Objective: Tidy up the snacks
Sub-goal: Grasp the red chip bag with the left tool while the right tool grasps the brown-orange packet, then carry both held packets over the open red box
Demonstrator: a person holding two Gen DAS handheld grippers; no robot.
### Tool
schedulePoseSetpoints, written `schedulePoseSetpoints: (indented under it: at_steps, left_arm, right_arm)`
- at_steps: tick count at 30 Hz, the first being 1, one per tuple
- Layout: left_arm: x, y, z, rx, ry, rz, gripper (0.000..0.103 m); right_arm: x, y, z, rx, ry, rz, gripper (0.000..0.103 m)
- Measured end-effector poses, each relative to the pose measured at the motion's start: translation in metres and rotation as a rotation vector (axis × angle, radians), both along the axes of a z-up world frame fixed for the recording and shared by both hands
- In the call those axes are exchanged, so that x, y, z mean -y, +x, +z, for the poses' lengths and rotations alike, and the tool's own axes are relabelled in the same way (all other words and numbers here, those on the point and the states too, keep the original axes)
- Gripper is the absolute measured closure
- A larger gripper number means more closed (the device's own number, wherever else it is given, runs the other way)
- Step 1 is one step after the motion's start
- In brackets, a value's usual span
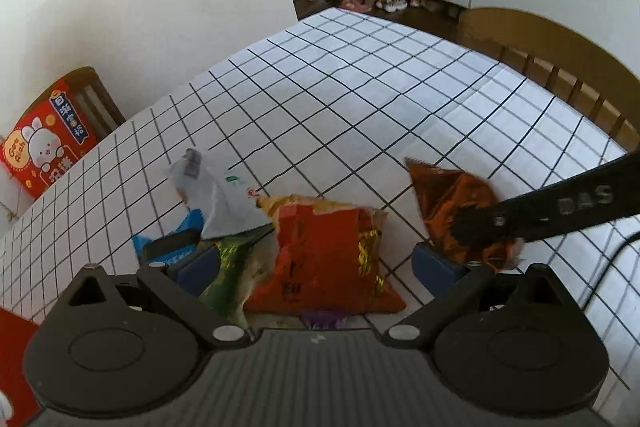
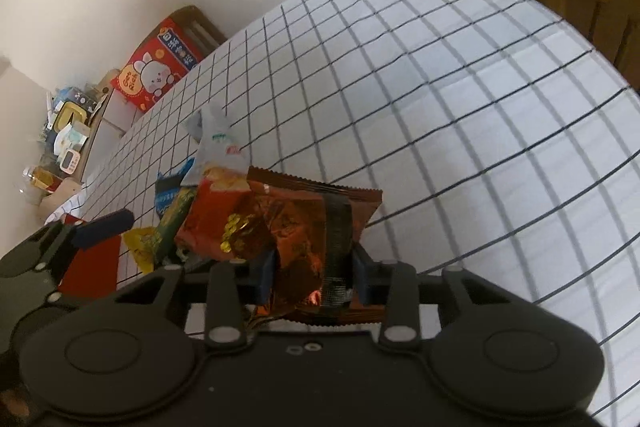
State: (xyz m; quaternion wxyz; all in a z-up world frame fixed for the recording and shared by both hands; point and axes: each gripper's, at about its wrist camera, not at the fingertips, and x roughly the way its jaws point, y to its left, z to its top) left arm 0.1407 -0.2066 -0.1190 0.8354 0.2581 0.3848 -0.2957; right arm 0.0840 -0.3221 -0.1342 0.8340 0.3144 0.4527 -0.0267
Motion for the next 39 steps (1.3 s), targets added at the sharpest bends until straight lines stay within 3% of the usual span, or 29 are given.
schedulePoseSetpoints:
  at_steps: [6,10,16,25,39]
  left_arm:
    - [0.022,0.014,-0.021,-0.025,0.100,0.015,0.001]
    - [0.026,0.018,-0.032,-0.044,0.147,0.026,0.026]
    - [0.026,0.015,-0.031,-0.043,0.128,0.054,0.044]
    - [0.001,0.004,-0.008,-0.078,0.035,0.182,0.045]
    - [-0.090,-0.032,0.065,-0.064,-0.111,0.404,0.045]
  right_arm:
    - [0.011,-0.003,-0.004,-0.003,-0.002,-0.014,0.066]
    - [0.009,-0.004,-0.005,-0.002,-0.013,-0.005,0.066]
    - [0.010,-0.008,-0.003,0.004,-0.023,-0.005,0.066]
    - [0.004,-0.015,0.012,0.020,-0.060,0.018,0.067]
    - [-0.048,-0.017,0.067,0.104,-0.138,0.178,0.067]
